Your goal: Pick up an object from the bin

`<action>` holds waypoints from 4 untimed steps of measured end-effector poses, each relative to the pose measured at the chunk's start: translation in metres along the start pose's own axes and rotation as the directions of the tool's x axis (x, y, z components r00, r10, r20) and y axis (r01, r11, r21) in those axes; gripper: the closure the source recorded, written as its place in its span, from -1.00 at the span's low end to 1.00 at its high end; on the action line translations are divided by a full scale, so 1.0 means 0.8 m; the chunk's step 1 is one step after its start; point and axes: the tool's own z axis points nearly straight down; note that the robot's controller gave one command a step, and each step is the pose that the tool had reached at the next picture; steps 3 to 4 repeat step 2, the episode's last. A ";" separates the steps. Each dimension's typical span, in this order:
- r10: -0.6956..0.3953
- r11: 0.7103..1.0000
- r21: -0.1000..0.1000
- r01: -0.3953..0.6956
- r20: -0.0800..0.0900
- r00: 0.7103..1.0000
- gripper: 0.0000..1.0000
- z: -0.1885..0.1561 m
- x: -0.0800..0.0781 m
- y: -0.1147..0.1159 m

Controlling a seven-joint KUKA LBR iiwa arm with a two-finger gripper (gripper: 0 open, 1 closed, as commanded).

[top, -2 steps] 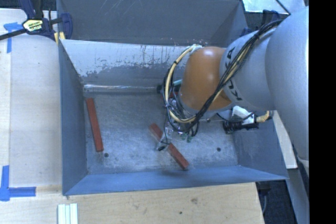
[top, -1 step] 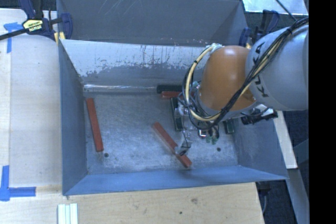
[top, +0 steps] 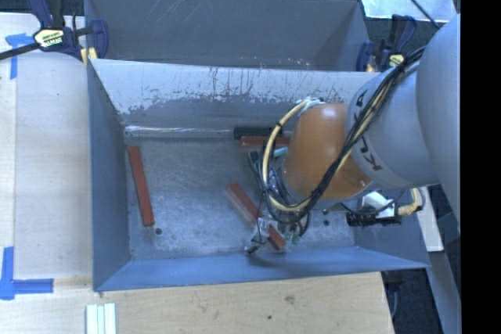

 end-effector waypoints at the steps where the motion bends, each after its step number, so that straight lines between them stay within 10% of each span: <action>1: 0.003 1.000 -0.002 -0.003 0.005 1.000 1.00 -0.001 -0.002 0.000; 2: -0.010 1.000 -0.002 0.010 0.008 1.000 1.00 -0.190 -0.043 0.001; 4: -0.010 1.000 -0.002 0.010 0.008 1.000 1.00 -0.190 -0.043 0.001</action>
Offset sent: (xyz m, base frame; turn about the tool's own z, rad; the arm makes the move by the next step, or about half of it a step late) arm 0.0000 0.0000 0.0000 0.0000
